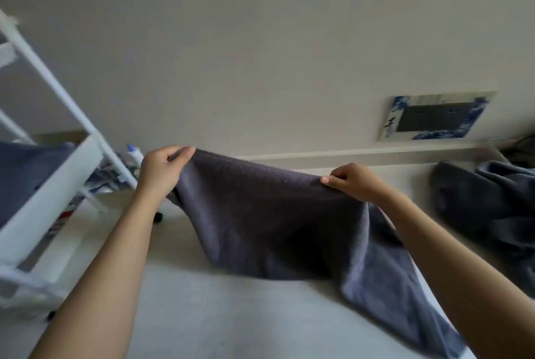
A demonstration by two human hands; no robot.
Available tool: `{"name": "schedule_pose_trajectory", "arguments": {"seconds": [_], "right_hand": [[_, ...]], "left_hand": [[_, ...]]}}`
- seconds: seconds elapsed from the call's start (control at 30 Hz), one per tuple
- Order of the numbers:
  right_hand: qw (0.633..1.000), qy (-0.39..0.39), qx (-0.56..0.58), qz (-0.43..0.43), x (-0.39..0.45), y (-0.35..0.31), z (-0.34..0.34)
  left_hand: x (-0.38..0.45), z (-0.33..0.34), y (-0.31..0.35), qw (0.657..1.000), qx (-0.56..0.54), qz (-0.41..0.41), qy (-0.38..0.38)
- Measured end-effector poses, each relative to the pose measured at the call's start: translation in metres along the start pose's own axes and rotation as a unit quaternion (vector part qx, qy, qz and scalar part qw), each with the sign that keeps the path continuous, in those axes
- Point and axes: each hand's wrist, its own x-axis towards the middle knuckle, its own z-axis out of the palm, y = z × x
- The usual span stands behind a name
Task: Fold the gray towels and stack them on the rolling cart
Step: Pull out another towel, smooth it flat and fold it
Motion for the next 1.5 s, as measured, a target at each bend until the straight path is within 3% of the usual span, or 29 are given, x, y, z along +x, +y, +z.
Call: {"name": "schedule_pose_trajectory", "arguments": {"seconds": [0.13, 0.2, 0.33, 0.47, 0.53, 0.63, 0.73, 0.83, 0.97, 1.03, 1.13, 1.33, 1.43, 1.5], "right_hand": [[0.997, -0.074, 0.003, -0.019, 0.017, -0.024, 0.003], [0.997, -0.061, 0.014, -0.041, 0.021, -0.030, 0.001], [0.974, -0.015, 0.221, -0.050, 0.018, -0.043, -0.006], [0.935, -0.060, 0.349, -0.026, 0.005, -0.051, -0.018], [0.921, -0.089, 0.379, -0.018, -0.004, -0.050, -0.031], [0.900, -0.145, 0.409, -0.041, -0.020, -0.050, -0.056], [0.900, -0.112, 0.417, -0.057, -0.026, -0.048, -0.076], [0.916, -0.066, 0.394, -0.039, -0.025, -0.050, -0.086], [0.937, -0.031, 0.345, 0.049, -0.009, -0.029, -0.072], [0.962, -0.041, 0.258, 0.080, 0.010, -0.005, -0.057], [0.986, -0.012, 0.095, 0.134, 0.043, 0.037, -0.030], [0.979, 0.028, -0.027, 0.198, 0.092, 0.108, 0.027], [0.963, 0.106, -0.099, 0.226, 0.102, 0.121, 0.044], [0.956, 0.121, -0.165, 0.210, 0.099, 0.123, 0.060]], "left_hand": [[0.010, -0.037, -0.020, 0.998, 0.026, 0.003, 0.058], [0.014, -0.049, -0.028, 0.997, 0.046, -0.008, 0.053], [0.013, -0.059, -0.032, 0.993, 0.111, 0.017, 0.031], [0.011, -0.071, -0.022, 0.986, 0.160, 0.045, -0.011], [0.012, -0.082, -0.017, 0.991, 0.094, 0.039, -0.086], [0.005, -0.097, 0.003, 0.975, -0.112, -0.030, -0.189], [0.006, -0.102, 0.019, 0.951, -0.196, -0.031, -0.238], [0.018, -0.097, 0.022, 0.942, -0.197, -0.025, -0.272], [0.046, -0.049, -0.008, 0.960, -0.056, -0.063, -0.267], [0.055, -0.011, -0.032, 0.960, 0.050, -0.065, -0.266], [0.060, 0.049, -0.067, 0.960, 0.105, -0.059, -0.253], [0.062, 0.144, -0.115, 0.956, 0.191, -0.058, -0.216], [0.057, 0.171, -0.119, 0.962, 0.253, -0.003, -0.104], [0.044, 0.184, -0.124, 0.957, 0.278, 0.038, -0.072]]}}
